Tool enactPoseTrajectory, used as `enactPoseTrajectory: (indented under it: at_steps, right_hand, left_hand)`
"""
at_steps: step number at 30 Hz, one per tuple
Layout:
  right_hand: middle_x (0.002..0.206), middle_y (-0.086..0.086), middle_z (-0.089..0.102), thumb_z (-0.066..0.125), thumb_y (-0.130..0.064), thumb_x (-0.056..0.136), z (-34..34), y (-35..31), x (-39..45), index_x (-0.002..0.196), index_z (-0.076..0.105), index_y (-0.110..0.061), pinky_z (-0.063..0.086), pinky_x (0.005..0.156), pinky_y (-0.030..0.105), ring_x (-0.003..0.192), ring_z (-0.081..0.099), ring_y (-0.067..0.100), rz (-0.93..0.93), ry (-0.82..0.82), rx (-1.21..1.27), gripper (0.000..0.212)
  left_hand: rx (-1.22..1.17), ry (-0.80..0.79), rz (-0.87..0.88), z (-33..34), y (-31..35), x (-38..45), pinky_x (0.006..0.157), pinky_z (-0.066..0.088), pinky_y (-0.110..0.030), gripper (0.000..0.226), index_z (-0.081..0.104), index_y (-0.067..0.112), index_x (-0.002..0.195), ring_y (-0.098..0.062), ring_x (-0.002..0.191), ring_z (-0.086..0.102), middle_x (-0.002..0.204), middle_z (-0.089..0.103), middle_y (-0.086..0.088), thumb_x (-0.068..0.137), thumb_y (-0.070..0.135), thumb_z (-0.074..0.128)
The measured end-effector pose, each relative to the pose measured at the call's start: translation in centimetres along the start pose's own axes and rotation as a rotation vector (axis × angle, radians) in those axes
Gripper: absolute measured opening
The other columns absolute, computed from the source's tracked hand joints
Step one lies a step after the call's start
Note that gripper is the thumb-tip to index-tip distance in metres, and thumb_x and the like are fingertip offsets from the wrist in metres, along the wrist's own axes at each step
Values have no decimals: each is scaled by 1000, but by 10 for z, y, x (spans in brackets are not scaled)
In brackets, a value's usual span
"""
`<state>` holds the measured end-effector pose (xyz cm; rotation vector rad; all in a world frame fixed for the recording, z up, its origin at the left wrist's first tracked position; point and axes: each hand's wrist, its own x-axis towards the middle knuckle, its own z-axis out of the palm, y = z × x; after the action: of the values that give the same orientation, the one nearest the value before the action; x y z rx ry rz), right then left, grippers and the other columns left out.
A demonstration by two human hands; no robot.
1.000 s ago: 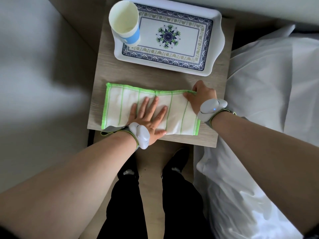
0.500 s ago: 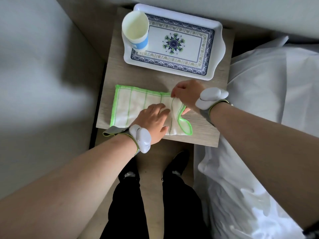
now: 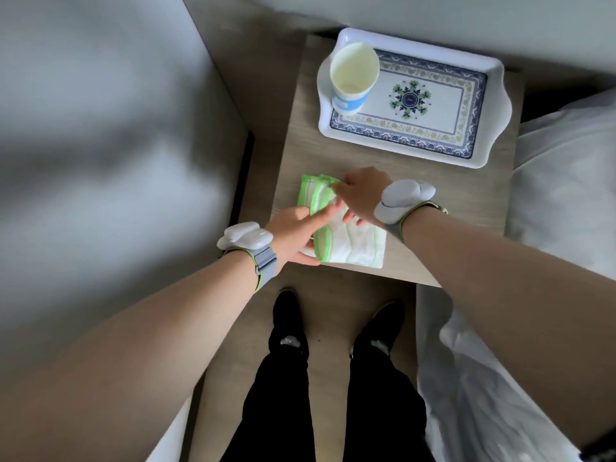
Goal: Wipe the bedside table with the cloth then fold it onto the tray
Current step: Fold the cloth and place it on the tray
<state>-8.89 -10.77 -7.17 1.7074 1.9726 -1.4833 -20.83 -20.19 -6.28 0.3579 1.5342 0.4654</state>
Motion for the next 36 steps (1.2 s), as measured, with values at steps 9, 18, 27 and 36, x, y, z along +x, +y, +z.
enactPoseTrajectory:
  at_steps: [9,18,27,36]
  right_hand:
    - [99,11,69,38,-32,93,16,-22,23,78,52,-17,52,81,36,93,64,33,23,17,-430,26]
    - [101,11,68,43,-33,91,33,-19,41,102,55,-16,52,73,33,87,65,33,110,85,-322,23]
    - [80,2,54,48,-29,83,45,-6,45,94,52,-27,33,58,27,69,49,28,58,258,-302,11]
    - [72,6,56,41,-30,91,42,-11,35,93,46,-21,38,54,30,64,54,32,-37,296,-365,10]
  left_hand:
    - [272,90,112,-28,-14,27,70,59,-38,35,53,11,113,-22,68,65,75,56,0,81,3,62]
    - [544,334,310,-34,-23,44,50,47,-29,21,44,22,84,-20,54,57,66,53,3,80,32,62]
    - [820,187,293,-29,-23,47,69,44,-27,41,63,16,94,-20,88,62,97,68,-1,75,52,65]
    - [785,247,270,-22,-19,41,74,46,-29,39,63,13,94,-24,90,63,97,69,-4,76,48,65]
